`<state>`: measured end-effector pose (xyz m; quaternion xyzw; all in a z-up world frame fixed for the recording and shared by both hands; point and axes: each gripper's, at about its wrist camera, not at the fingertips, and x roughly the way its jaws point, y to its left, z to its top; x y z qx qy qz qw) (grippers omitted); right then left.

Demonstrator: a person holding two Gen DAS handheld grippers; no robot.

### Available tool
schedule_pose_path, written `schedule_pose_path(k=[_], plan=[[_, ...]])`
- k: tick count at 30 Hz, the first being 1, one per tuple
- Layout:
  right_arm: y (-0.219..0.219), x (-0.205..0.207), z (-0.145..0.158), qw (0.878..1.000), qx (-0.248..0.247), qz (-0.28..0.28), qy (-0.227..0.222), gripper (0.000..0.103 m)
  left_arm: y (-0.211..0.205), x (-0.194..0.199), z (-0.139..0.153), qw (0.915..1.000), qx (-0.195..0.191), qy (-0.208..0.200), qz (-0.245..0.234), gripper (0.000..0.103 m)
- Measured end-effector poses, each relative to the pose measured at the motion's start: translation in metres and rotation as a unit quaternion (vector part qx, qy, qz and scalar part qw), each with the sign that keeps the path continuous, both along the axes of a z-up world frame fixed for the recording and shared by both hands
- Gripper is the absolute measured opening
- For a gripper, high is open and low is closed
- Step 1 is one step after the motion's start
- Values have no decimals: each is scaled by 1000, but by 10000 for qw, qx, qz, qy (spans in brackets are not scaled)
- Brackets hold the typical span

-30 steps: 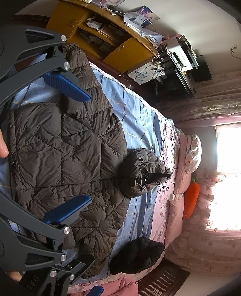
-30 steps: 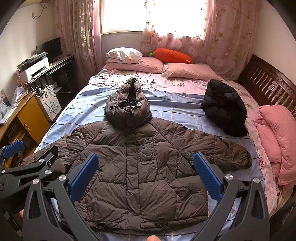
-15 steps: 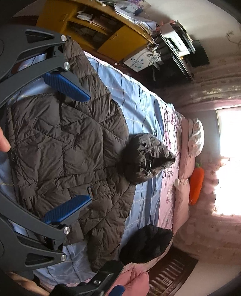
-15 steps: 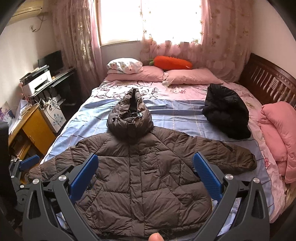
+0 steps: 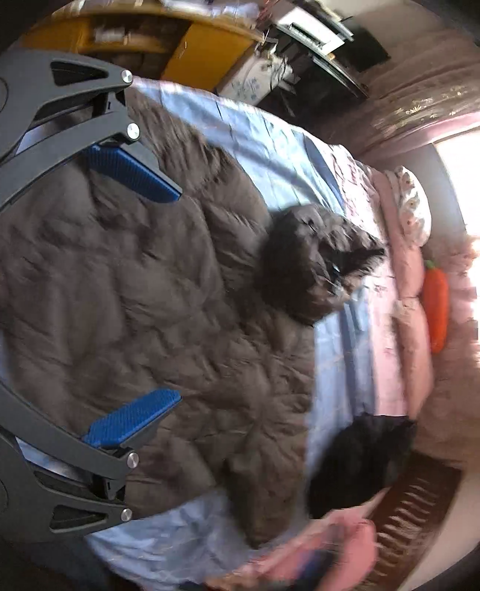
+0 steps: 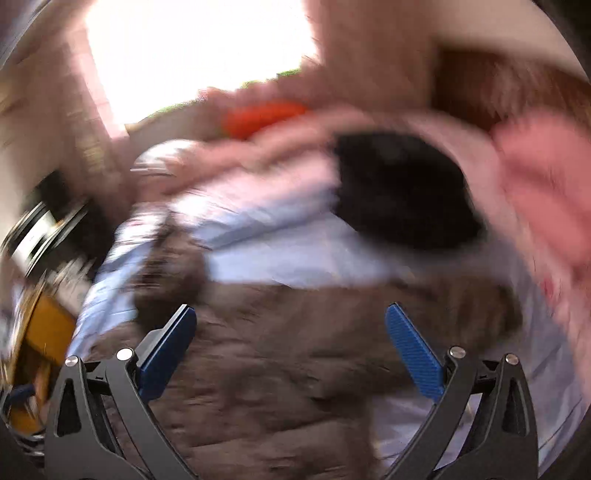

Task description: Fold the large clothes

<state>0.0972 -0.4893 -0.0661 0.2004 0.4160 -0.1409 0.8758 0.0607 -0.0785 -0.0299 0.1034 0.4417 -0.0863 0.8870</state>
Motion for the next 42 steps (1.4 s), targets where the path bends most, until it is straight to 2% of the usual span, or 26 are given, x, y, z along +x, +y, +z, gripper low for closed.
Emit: schedule_pose_path(k=[1,2,3,4,6,8,10,12,14,15,16,19,22,24,26,29,30,31,33,35,37,38,39,40,41,42], plan=[[-28,5,-30,9977,276,-322,535,102,-6,4,-19,9999,102,-69,-87,101],[-51,7,-54,9925,691,-537,856,102,-12,8,-35,9992,358,41,-199,101],[-81,6,-83,9803,1462,-788,1067,102,-22,13,-59,9959,744,341,-393,101],[-103,1,-104,9679,2037,-1019,1067,102,-27,16,-71,9935,876,538,-494,101],[-135,-11,-135,9443,2662,-1566,1132,102,-36,21,-97,9886,735,1118,-693,101],[-156,-15,-157,9266,2994,-1915,1226,102,-42,22,-109,9835,471,1551,-797,101],[-171,-11,-174,9138,3285,-2078,1178,102,-47,18,-115,9803,389,1711,-910,101],[-183,-7,-178,9140,3218,-2224,1079,100,-54,10,-120,9793,539,1672,-1009,101],[-192,-9,-174,9175,3071,-2375,866,85,-59,6,-127,9780,853,1572,-1073,101],[-198,-8,-170,9188,2995,-2462,743,63,-61,6,-130,9771,957,1572,-1065,101],[-206,-7,-168,9195,2967,-2499,634,36,-61,6,-135,9757,1053,1611,-1043,101],[-211,0,-154,9229,2915,-2501,257,10,-58,8,-152,9680,1057,2054,-980,101],[-206,4,-118,9366,2551,-2362,-432,6,-55,9,-177,9549,1018,2638,-902,101],[-197,12,-77,9500,2187,-1931,-1112,5,-54,8,-193,9453,1053,2966,-855,101],[-180,19,-39,9528,2091,-1456,-1649,5,-54,5,-208,9367,1068,3229,-837,101],[-144,29,6,9371,2516,-561,-2353,5,-56,3,-212,9362,1179,3192,-876,101],[-116,35,25,9300,2665,-35,-2531,5,-56,3,-210,9362,1185,3184,-900,101],[-102,35,34,9266,2726,259,-2579,5,-56,4,-207,9373,1154,3164,-892,101],[-44,47,52,9155,2851,1234,-2557,5,-47,16,-187,9482,1033,2918,-709,101],[5,49,56,9042,2947,2024,-2337,5,-27,30,-155,9654,931,2411,-342,101],[73,56,42,8829,3187,2992,-1712,12,-2,43,-127,9770,892,1933,107,101],[96,57,34,8799,3169,3239,-1427,15,16,50,-112,9808,876,1687,438,101],[130,57,24,8746,3031,3656,-975,40,33,56,-102,9819,844,1531,732,101],[155,55,16,8730,2823,3927,-638,81,48,61,-91,9814,810,1427,998,101],[171,50,12,8748,2598,4056,-532,90,65,67,-82,9795,746,1351,1295,101],[177,45,12,8750,2459,4134,-555,90,79,73,-75,9774,681,1330,1495,101]])
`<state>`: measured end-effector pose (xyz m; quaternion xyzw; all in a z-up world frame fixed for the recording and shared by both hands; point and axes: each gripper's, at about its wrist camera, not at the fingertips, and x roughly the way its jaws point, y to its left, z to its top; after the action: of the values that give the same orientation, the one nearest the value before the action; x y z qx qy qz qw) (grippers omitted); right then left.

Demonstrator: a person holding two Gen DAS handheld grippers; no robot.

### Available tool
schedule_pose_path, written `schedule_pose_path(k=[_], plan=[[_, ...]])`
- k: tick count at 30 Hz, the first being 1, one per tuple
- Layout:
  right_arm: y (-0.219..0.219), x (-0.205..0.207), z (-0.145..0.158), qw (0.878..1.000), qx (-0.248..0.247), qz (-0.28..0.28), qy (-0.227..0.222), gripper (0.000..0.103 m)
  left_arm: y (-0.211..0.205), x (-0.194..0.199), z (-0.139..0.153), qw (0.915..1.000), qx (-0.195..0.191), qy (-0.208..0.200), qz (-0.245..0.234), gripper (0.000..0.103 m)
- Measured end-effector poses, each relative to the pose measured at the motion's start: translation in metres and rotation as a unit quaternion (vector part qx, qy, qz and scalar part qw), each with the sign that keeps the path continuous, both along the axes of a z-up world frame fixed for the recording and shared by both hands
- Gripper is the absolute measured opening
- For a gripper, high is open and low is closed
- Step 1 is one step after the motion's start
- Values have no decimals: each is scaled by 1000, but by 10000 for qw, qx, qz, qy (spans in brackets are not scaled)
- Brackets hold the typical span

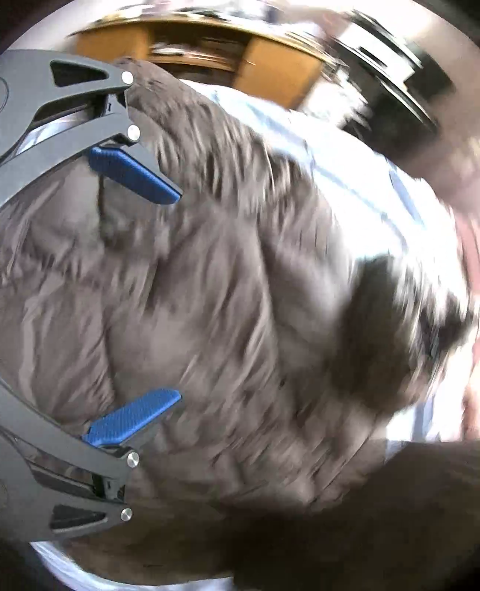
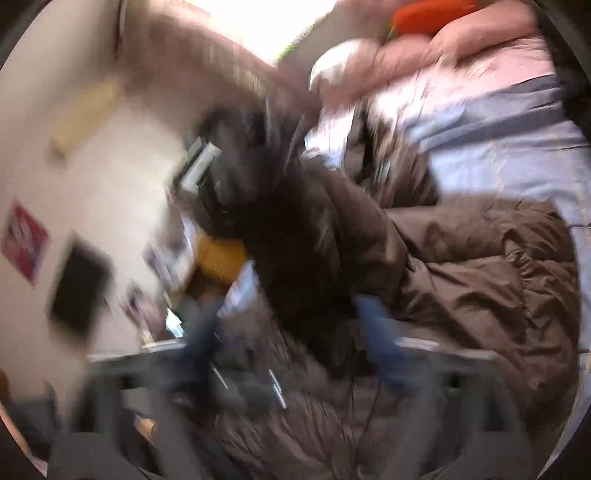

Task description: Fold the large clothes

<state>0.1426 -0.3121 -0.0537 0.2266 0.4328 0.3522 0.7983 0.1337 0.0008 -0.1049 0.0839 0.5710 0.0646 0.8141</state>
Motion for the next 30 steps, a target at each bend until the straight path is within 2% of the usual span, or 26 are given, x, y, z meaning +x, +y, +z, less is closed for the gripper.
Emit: schedule_pose_path(k=[2,5,7,10,11,13,15,17,19,21,24,26,28,29,30], plan=[[-1,-6,3,9999,-44,-107,-85,90,27,8,9,9990,-119,-86,416,101],[-20,0,-1,9963,-55,-826,218,90,39,8,4,9976,-254,-118,627,101],[-48,1,-26,9863,-281,-1402,818,90,31,16,-11,9985,-336,63,419,101],[-72,1,-69,9691,-317,-1808,1648,90,-11,25,-47,9973,-191,533,-459,101],[-80,2,-84,9621,-294,-1904,1930,90,-19,25,-59,9965,-120,601,-570,101],[-86,0,-104,9543,-113,-1972,2244,90,-32,27,-75,9941,-175,783,-729,101],[-90,2,-121,9457,91,-2022,2544,89,-43,32,-93,9900,-435,1036,-853,101],[-87,8,-140,9397,219,-2022,2749,88,-52,39,-108,9890,-345,1089,-936,101],[-79,15,-156,9366,122,-2078,2820,86,-58,49,-121,9892,-146,1040,-1022,101],[-77,25,-167,9357,88,-2173,2779,85,-59,55,-127,9896,-178,991,-1029,101],[-80,34,-166,9419,-121,-2344,2401,81,-58,65,-127,9923,-215,755,-958,101],[-78,35,-158,9427,-425,-2377,2305,81,-55,70,-124,9954,-160,588,-745,101],[-69,34,-148,9396,-726,-2253,2473,81,-54,68,-121,9958,-204,661,-604,101],[-65,32,-138,9435,-811,-2186,2354,81,-53,66,-117,9958,-200,692,-568,101],[-56,27,-118,9533,-980,-2100,1935,81,-53,63,-111,9962,-177,605,-596,101]])
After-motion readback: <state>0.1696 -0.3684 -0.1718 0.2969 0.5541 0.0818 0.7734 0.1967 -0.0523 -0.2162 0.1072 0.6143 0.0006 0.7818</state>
